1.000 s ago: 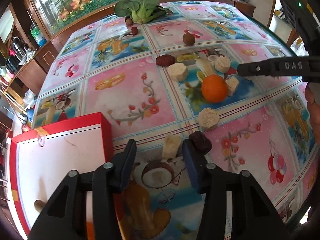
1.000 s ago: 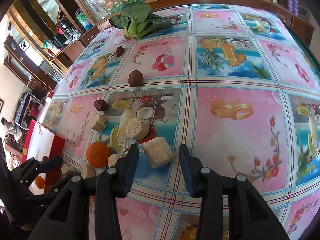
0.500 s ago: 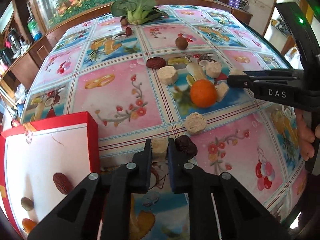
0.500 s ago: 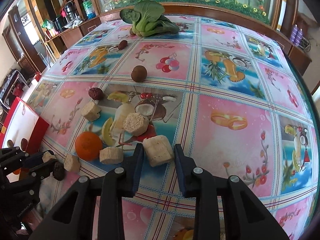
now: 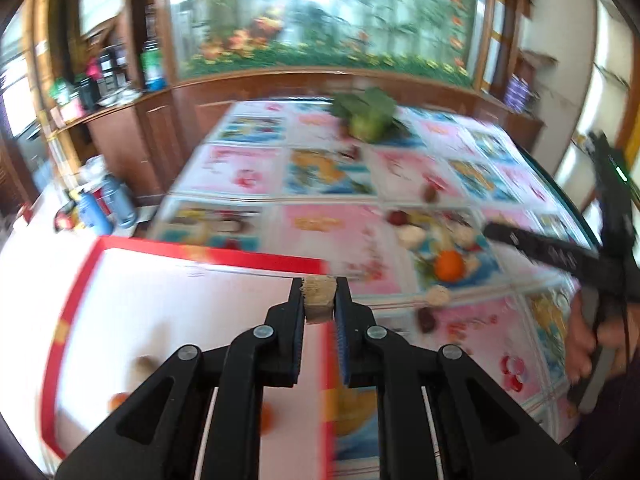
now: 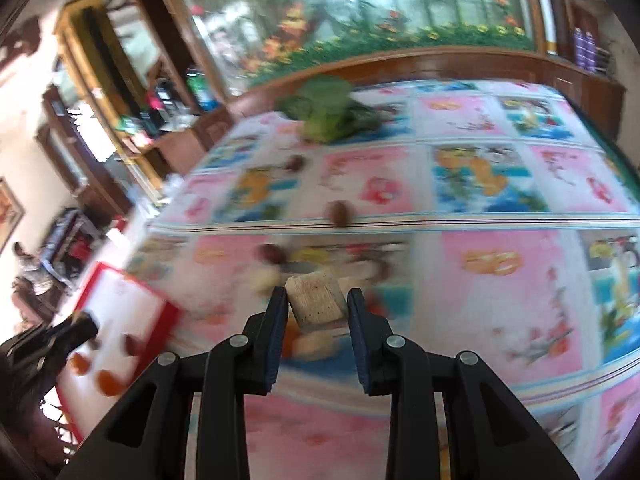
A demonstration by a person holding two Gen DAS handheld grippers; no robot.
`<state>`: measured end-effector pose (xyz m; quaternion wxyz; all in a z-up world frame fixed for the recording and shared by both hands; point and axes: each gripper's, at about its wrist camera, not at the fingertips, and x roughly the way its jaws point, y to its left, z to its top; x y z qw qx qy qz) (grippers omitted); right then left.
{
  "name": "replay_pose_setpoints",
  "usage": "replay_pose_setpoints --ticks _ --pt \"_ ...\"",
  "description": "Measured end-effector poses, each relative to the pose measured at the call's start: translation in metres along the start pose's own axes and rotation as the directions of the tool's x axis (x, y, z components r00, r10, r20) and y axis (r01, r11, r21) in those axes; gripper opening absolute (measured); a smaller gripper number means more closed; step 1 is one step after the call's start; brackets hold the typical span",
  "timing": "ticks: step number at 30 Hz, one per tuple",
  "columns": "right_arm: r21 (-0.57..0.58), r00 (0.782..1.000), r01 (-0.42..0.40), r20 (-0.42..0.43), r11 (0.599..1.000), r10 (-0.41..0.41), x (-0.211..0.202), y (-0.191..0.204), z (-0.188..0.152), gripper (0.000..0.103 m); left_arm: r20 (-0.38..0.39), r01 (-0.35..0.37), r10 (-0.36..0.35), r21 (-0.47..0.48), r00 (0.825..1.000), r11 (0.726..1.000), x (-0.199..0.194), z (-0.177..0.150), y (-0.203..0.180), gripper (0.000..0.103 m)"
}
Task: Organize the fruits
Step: 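Carry the cube to the tray and open the right tool while the left tool does likewise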
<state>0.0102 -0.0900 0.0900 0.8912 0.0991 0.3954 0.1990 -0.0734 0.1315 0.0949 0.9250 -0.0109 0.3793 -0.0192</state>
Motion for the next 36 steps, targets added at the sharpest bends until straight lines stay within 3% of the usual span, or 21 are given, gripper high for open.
replay_pose_setpoints --ticks 3,5,11,17,22,31,36 --pt "-0.028 0.993 -0.117 -0.019 0.993 0.116 0.002 0.04 -0.014 0.029 0.003 -0.061 0.061 -0.048 0.998 0.997 -0.006 -0.007 0.036 0.016" --pt "-0.043 0.977 -0.21 -0.054 0.977 0.208 0.007 0.071 -0.026 0.029 -0.012 -0.074 0.074 -0.076 0.997 0.994 -0.007 -0.016 0.054 0.016" --pt "-0.147 0.938 -0.335 -0.139 0.931 0.316 0.015 0.151 -0.059 0.029 -0.052 -0.116 0.111 -0.114 0.992 0.987 -0.01 -0.046 0.086 0.016" --pt "-0.22 0.919 -0.364 -0.243 0.905 0.311 0.029 0.187 -0.089 0.029 -0.069 -0.123 0.116 -0.108 0.991 0.987 -0.012 -0.061 0.094 0.016" --pt "-0.233 0.918 -0.352 -0.274 0.906 0.286 0.036 0.191 -0.102 0.029 -0.082 -0.116 0.109 -0.095 0.991 0.989 -0.014 -0.074 0.092 0.016" --pt "-0.3 0.926 -0.332 -0.286 0.894 0.247 0.032 0.21 -0.124 0.03 -0.083 -0.142 0.135 -0.093 0.987 0.985 -0.026 -0.089 0.094 0.016" --pt "-0.352 0.941 -0.3 -0.262 0.887 0.214 0.03 0.218 -0.132 0.03 -0.078 -0.174 0.167 -0.089 0.983 0.981 -0.033 -0.094 0.094 0.016"
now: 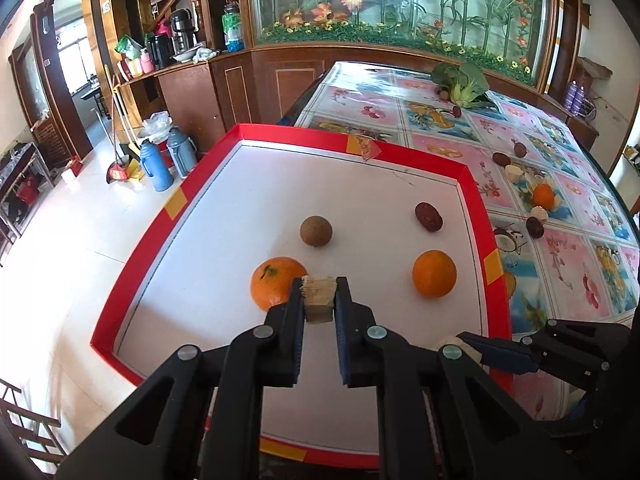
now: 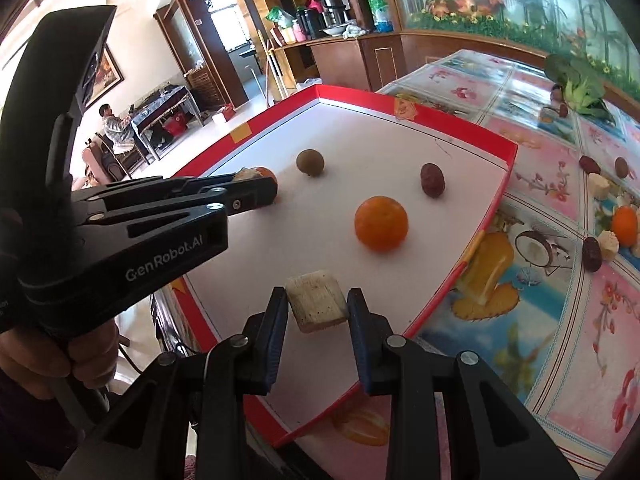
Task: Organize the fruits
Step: 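Carry the cube to the tray and open the right tool while the left tool does likewise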
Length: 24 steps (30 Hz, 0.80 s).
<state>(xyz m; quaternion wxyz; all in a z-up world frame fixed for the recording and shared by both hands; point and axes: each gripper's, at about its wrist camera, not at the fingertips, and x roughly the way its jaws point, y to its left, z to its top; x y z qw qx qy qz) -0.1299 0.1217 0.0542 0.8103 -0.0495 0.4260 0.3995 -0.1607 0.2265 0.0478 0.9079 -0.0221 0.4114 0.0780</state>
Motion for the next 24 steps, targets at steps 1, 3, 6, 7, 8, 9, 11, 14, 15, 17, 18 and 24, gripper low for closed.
replay_pose_setpoints --ticks 1,3,6,7,8,9,11,14,15,17,18,24 --pt "-0.006 1.0 0.007 -0.002 1.0 -0.007 0.001 0.001 -0.001 0.031 0.0 -0.01 0.01 0.001 1.0 1.0 -0.001 -0.002 0.0 0.016" --pt "-0.015 1.0 0.013 -0.002 1.0 -0.013 0.001 0.004 -0.003 0.031 0.006 -0.045 0.045 0.014 0.999 0.999 -0.003 -0.005 -0.002 0.016" --pt "-0.036 1.0 0.023 -0.012 0.999 -0.024 0.0 0.007 -0.004 0.032 0.014 -0.086 0.085 0.019 0.996 0.996 -0.007 -0.008 -0.003 0.034" --pt "-0.043 1.0 0.029 -0.007 0.999 -0.029 -0.001 0.008 -0.003 0.034 0.024 -0.095 0.095 0.019 0.995 0.995 -0.01 -0.008 -0.003 0.048" --pt "-0.054 0.999 0.041 0.012 0.998 -0.04 -0.007 0.009 -0.004 0.036 0.039 -0.111 0.111 0.019 0.993 0.994 -0.013 -0.008 -0.003 0.054" --pt "-0.061 0.998 0.051 0.03 0.997 -0.049 -0.011 0.009 -0.003 0.037 0.054 -0.129 0.128 0.018 0.99 0.991 -0.017 -0.007 -0.003 0.063" --pt "-0.075 0.994 0.087 0.075 0.993 -0.081 -0.022 0.009 -0.004 0.045 0.082 -0.148 0.146 0.019 0.986 0.989 -0.024 -0.006 -0.004 0.066" --pt "-0.063 0.985 0.126 0.126 0.99 -0.118 -0.037 0.001 -0.004 0.045 0.108 -0.169 0.167 0.015 0.98 0.985 -0.032 -0.003 -0.008 0.082" --pt "-0.05 0.984 0.127 0.133 0.991 -0.12 -0.041 -0.003 -0.004 0.045 0.119 -0.177 0.173 0.019 0.978 0.984 -0.034 -0.003 -0.01 0.086" --pt "-0.013 0.98 0.121 0.158 0.993 -0.118 -0.049 -0.013 -0.004 0.045 0.131 -0.19 0.184 0.033 0.974 0.981 -0.037 -0.003 -0.015 0.09" --pt "0.002 0.979 0.116 0.169 0.993 -0.115 -0.052 -0.017 -0.003 0.045 0.129 -0.189 0.183 0.04 0.975 0.981 -0.036 -0.003 -0.017 0.092" --pt "0.108 0.962 0.142 0.22 0.984 -0.163 -0.071 -0.059 -0.004 0.045 0.096 -0.195 0.192 0.028 0.977 0.98 -0.032 -0.006 -0.015 0.092"
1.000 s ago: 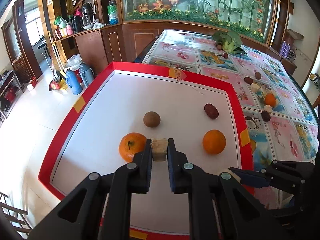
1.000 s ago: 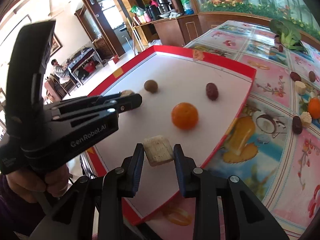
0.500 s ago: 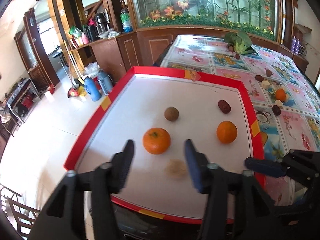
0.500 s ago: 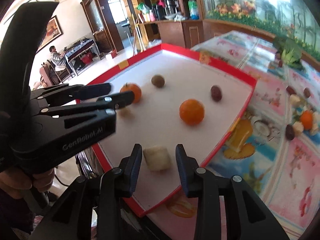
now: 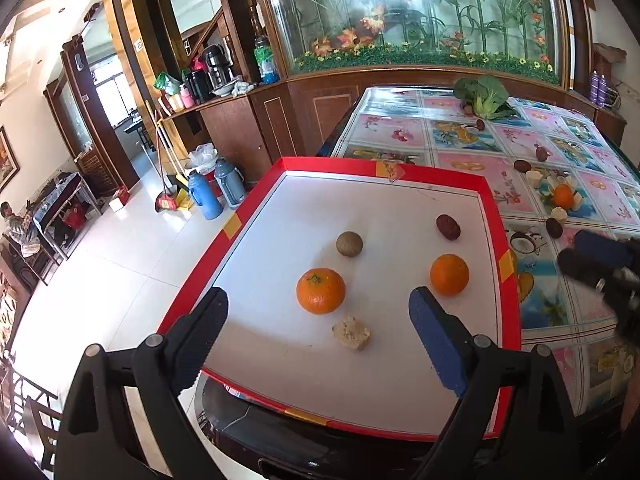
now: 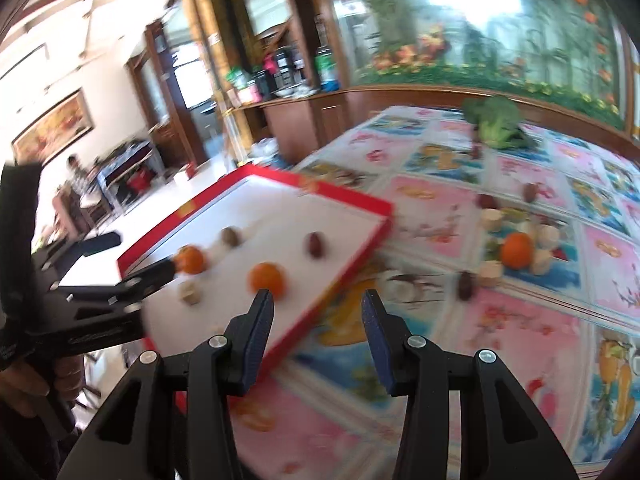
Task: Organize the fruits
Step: 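Carry the cube to the tray and open the right tool while the left tool does likewise, then move both open tools back toward the remaining cubes on the table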
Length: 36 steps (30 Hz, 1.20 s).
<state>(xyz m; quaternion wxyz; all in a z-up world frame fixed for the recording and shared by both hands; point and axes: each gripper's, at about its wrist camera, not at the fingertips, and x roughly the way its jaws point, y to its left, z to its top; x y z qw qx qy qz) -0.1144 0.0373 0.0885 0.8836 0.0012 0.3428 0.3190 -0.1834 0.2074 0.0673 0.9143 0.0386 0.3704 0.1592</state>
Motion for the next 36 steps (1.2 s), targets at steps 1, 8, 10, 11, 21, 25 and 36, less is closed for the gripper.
replay_pose_setpoints --ticks 1,8,10,11,21,25,36 --pt "0.021 1.0 0.008 0.007 1.0 -0.008 -0.003 -0.009 0.0 0.045 -0.005 -0.002 0.002 -0.003 1.0 1.0 0.001 0.0 0.001 0.092" --pt "0.19 0.998 0.036 0.051 0.981 -0.047 -0.029 -0.076 0.002 0.045 -0.011 -0.046 0.045 -0.05 0.999 0.998 0.0 0.009 0.014 0.092" --pt "0.252 0.996 0.036 0.068 0.967 -0.055 -0.039 -0.096 0.005 0.045 -0.001 -0.045 0.045 -0.053 0.999 0.998 -0.003 0.01 0.013 0.092" --pt "0.268 0.995 0.042 0.078 0.963 -0.065 -0.043 -0.103 0.006 0.045 0.006 -0.041 0.041 -0.046 0.999 0.998 -0.005 0.012 0.01 0.092" --pt "0.346 0.984 0.116 0.09 0.931 -0.156 -0.07 -0.151 0.015 0.059 0.076 0.113 -0.122 0.122 0.99 0.986 -0.025 0.036 -0.068 0.092" --pt "0.349 0.987 0.138 0.034 0.927 -0.16 -0.056 -0.168 0.007 0.058 0.063 0.178 -0.194 0.204 0.979 0.963 -0.024 0.037 -0.103 0.092" --pt "0.191 0.977 0.201 -0.112 0.961 -0.182 0.0 -0.169 0.015 0.043 -0.016 0.273 -0.279 0.259 0.96 0.926 0.01 0.05 -0.162 0.092"
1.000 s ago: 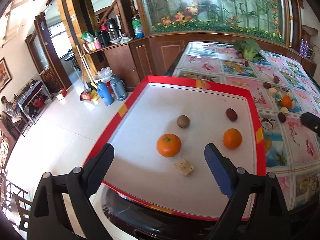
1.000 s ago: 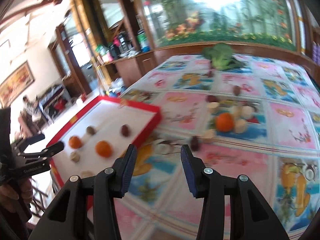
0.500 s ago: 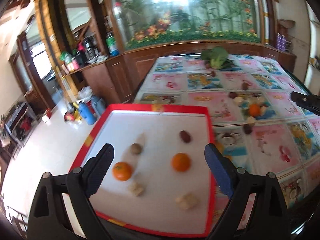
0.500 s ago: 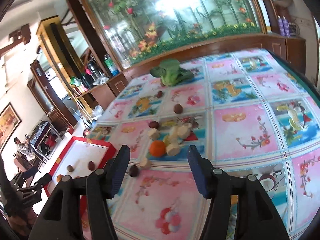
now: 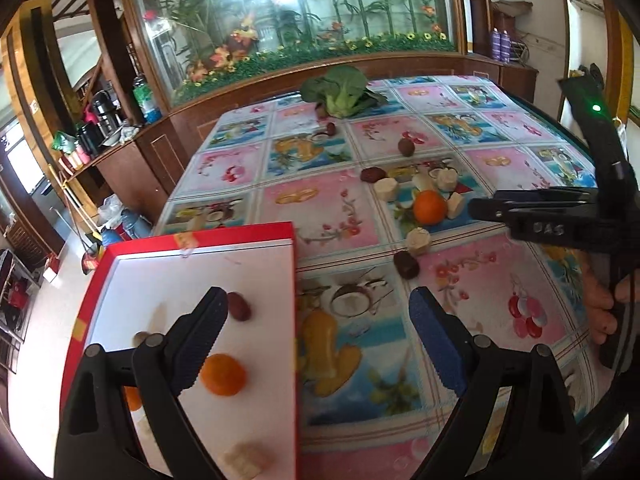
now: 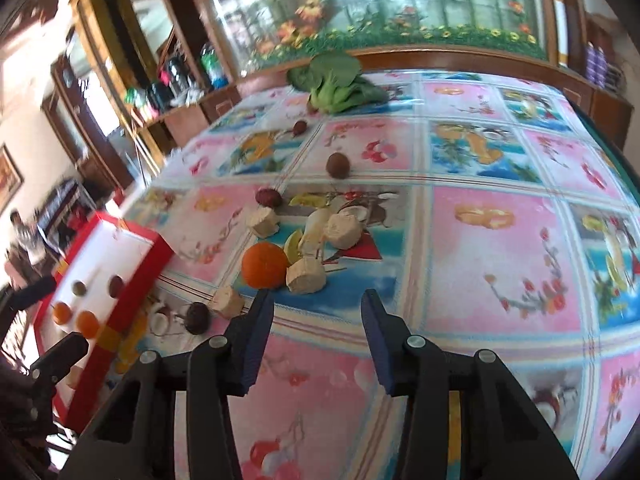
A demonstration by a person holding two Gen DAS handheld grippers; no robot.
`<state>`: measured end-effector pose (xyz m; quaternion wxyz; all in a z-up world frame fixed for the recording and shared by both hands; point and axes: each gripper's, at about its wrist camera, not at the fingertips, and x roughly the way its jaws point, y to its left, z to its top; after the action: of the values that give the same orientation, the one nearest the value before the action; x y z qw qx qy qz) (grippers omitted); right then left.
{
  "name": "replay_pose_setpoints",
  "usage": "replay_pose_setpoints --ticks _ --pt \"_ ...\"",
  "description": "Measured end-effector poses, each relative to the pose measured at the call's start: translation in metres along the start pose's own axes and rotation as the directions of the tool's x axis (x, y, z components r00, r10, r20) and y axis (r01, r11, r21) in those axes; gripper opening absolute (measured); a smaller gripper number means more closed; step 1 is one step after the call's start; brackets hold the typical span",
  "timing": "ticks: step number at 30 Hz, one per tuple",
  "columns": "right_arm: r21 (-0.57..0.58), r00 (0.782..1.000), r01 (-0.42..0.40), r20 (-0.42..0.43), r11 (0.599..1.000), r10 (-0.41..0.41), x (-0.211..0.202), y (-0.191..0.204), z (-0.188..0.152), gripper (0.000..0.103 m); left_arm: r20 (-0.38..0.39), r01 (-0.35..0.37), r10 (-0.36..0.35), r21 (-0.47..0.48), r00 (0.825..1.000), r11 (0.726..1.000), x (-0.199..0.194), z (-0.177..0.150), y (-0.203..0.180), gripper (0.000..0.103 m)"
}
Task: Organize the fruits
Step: 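Move both open tools back toward the remaining cubes on the table, then grasp a red date with the left tool while the right tool grasps a beige cube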
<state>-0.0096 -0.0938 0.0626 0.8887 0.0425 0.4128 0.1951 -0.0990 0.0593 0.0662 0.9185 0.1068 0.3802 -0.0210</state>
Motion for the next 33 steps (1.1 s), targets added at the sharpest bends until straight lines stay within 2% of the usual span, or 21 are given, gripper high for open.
replay_pose_setpoints --ticks 5,9,12,14,17,19,21,27,30,33 --pt "-0.055 0.998 0.026 -0.049 0.998 -0.029 0.026 0.009 0.005 0.039 -0.048 0.038 -0.037 0.018 0.998 0.999 0.028 0.007 -0.013 0.087" --pt "-0.048 0.998 0.047 -0.037 0.998 -0.049 0.03 0.006 0.01 0.039 -0.09 0.061 -0.061 -0.004 0.994 0.998 0.048 0.012 -0.016 0.084" --pt "-0.057 0.998 0.055 -0.034 0.997 -0.057 0.035 0.005 0.015 0.038 -0.114 0.083 -0.084 -0.006 0.99 0.996 0.056 0.014 -0.019 0.076" --pt "-0.075 0.998 0.046 -0.038 0.996 -0.049 0.037 0.009 0.016 0.027 -0.127 0.093 -0.093 -0.006 0.987 0.996 0.061 0.015 -0.022 0.073" --pt "-0.09 0.998 0.052 -0.038 0.995 -0.055 0.038 0.012 0.016 0.027 -0.147 0.119 -0.118 -0.002 0.982 0.993 0.066 0.014 -0.027 0.068" --pt "-0.086 0.998 0.047 -0.042 0.995 -0.051 0.037 0.011 0.016 0.027 -0.169 0.138 -0.139 -0.014 0.976 0.99 0.071 0.014 -0.029 0.059" --pt "-0.08 0.998 0.052 -0.038 0.995 -0.056 0.033 0.008 0.016 0.027 -0.185 0.153 -0.156 -0.03 0.97 0.988 0.076 0.014 -0.031 0.057" --pt "-0.048 0.999 0.048 -0.001 0.998 -0.048 0.02 0.0 0.02 0.027 -0.188 0.162 -0.172 -0.068 0.967 0.985 0.084 0.019 -0.033 0.047" --pt "-0.042 0.999 0.052 -0.005 0.998 -0.053 0.02 -0.002 0.02 0.027 -0.186 0.168 -0.181 -0.084 0.966 0.982 0.087 0.022 -0.034 0.045" --pt "-0.037 0.999 0.047 -0.001 0.998 -0.047 0.019 -0.002 0.02 0.027 -0.173 0.17 -0.184 -0.092 0.968 0.981 0.087 0.022 -0.035 0.035"
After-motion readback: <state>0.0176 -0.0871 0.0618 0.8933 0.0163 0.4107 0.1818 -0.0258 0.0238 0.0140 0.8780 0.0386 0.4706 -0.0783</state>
